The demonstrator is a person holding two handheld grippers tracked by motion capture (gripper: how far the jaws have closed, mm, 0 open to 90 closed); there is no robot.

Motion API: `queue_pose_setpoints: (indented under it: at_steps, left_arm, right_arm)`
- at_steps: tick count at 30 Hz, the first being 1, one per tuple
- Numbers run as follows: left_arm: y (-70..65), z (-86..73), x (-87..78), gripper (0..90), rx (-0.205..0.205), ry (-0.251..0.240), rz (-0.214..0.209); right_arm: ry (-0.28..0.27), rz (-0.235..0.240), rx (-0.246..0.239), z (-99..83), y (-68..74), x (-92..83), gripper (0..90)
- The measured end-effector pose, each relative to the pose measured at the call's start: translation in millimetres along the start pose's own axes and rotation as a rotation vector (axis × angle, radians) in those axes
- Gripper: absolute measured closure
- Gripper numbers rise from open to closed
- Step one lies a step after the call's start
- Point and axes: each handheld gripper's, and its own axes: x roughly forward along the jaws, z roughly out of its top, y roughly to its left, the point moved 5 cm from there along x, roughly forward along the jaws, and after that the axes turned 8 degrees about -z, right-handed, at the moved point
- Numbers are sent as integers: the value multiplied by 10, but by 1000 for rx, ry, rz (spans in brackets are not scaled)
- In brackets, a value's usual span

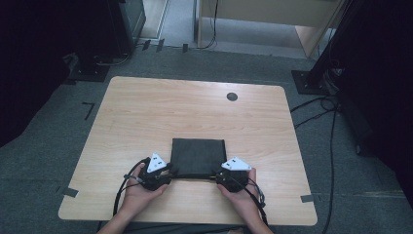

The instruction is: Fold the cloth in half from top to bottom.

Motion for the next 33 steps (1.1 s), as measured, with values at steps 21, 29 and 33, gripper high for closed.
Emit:
queue_pose_setpoints:
  at_steps: [21,29,33]
  left_arm:
    - [421,340,306,682,-85,-14,163]
    - [577,461,409,679,-95,-13,219]
    - [636,500,442,679,-104,-16,227]
  right_arm:
    - [-16,-139,8,361,-137,495,587]
    - [-30,-159,10,501,-210,687,588]
    - [-30,-163,16,555,-243,758,589]
